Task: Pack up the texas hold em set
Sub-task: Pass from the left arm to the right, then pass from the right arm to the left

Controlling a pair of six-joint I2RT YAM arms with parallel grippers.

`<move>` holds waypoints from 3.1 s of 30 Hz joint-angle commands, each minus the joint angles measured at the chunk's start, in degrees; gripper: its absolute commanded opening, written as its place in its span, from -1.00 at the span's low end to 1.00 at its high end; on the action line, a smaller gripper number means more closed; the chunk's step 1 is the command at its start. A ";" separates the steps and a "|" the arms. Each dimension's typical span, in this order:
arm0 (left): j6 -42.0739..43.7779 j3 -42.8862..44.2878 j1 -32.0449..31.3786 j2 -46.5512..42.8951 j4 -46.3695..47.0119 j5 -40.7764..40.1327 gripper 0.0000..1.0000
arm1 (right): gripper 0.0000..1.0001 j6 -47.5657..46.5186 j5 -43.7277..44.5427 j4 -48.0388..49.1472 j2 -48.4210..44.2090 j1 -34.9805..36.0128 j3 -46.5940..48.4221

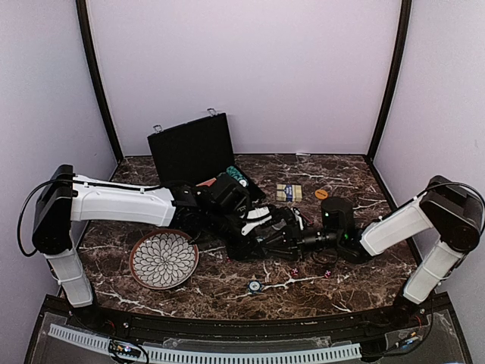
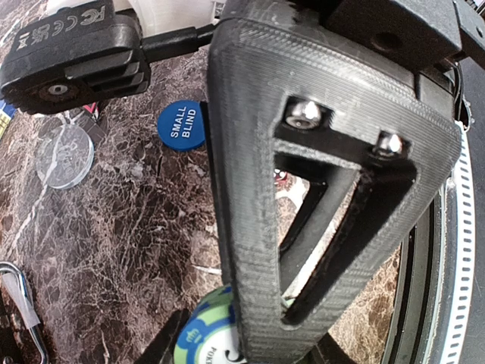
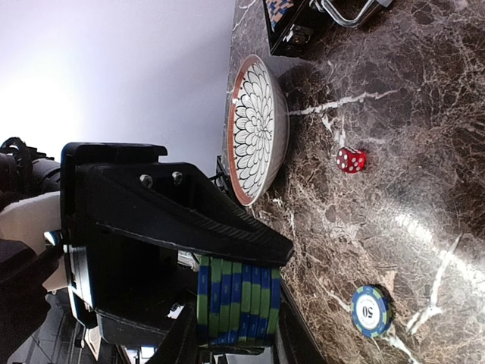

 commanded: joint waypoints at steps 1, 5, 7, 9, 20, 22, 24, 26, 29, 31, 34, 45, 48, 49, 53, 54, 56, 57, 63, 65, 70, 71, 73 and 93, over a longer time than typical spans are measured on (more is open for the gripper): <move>-1.14 -0.09 0.26 -4.74 3.30 2.57 0.00 | -1.00 -6.54 -1.04 -4.32 -1.96 0.23 2.23; -1.57 -1.65 0.68 -7.02 4.00 3.82 0.64 | -1.00 -11.25 -0.67 -11.50 -4.24 -0.67 4.05; -1.84 -2.83 1.20 -8.60 4.39 5.38 0.92 | -1.00 -13.89 -1.00 -14.88 -5.26 -1.39 5.06; -2.73 -4.09 2.18 -10.26 4.91 7.63 0.97 | -1.00 -16.51 -1.44 -17.77 -6.32 -2.02 5.82; -16.81 -8.86 12.58 -12.61 11.12 35.03 0.75 | -1.00 -37.07 -4.60 -35.73 -13.38 -2.74 12.72; -19.12 -8.91 13.45 -11.78 12.51 38.00 0.73 | -1.00 -38.91 -5.65 -36.61 -14.31 -2.74 13.27; -20.40 -8.65 13.83 -10.94 13.22 39.76 0.74 | -1.00 -39.57 -7.00 -36.29 -15.16 -2.74 13.43; -21.48 -8.24 13.93 -9.88 14.03 41.34 0.74 | -1.00 -39.57 -8.23 -35.42 -16.02 -2.74 13.37; -23.45 -7.36 13.92 -8.25 14.86 43.51 0.74 | -1.00 -39.21 -9.66 -34.15 -17.00 -2.65 13.35; -25.04 -7.21 13.90 -7.19 17.24 44.51 0.72 | -1.00 -38.80 -10.52 -33.08 -17.46 -2.65 13.26; -27.48 -7.20 13.89 -5.53 20.04 46.01 0.65 | -1.00 -38.16 -11.10 -31.67 -18.04 -2.60 13.13; -33.68 -7.39 12.81 -2.99 28.33 50.19 0.37 | -1.00 -38.37 -10.52 -31.83 -17.49 -2.39 13.84; -33.93 -7.09 12.25 -2.51 28.56 50.42 0.30 | -1.00 -38.33 -10.35 -31.84 -17.20 -2.39 14.14; -33.91 -7.06 12.06 -2.39 28.57 50.32 0.26 | -1.00 -38.41 -10.27 -31.89 -17.21 -2.39 14.22; -33.91 -6.95 11.80 -2.21 28.54 50.19 0.14 | -1.00 -38.33 -10.04 -31.84 -17.10 -2.40 14.31; -33.95 -6.90 11.79 -2.21 28.54 50.13 0.12 | -1.00 -38.35 -9.89 -31.84 -17.10 -2.39 14.36; -33.91 -6.81 11.78 -2.19 28.52 50.07 0.06 | -1.00 -38.34 -9.78 -31.90 -17.05 -2.38 14.32; -33.96 -6.71 11.76 -2.17 28.53 50.03 0.02 | -1.00 -38.42 -9.67 -31.92 -16.99 -2.39 14.32; -34.61 -6.42 11.70 -1.52 29.22 50.04 -0.15 | -1.00 -38.44 -9.81 -31.93 -16.57 -2.39 14.31; -34.75 -6.37 11.75 -1.53 29.39 49.97 -0.15 | -1.00 -38.48 -10.05 -32.03 -16.55 -2.39 14.25; -35.11 -6.24 11.73 -1.46 30.03 49.53 -0.13 | -1.00 -38.72 -10.53 -32.55 -16.16 -2.39 14.47; -35.13 -6.24 11.76 -1.41 30.07 49.46 -0.13 | -1.00 -38.86 -10.68 -32.62 -16.13 -2.32 14.49; -35.18 -6.24 11.78 -1.38 30.15 49.55 -0.14 | -1.00 -39.01 -10.56 -32.78 -16.17 -2.30 14.42; -33.31 -6.32 14.87 -2.81 28.54 45.68 -1.00 | 0.24 -43.49 -1.37 -44.64 -15.54 -3.92 17.63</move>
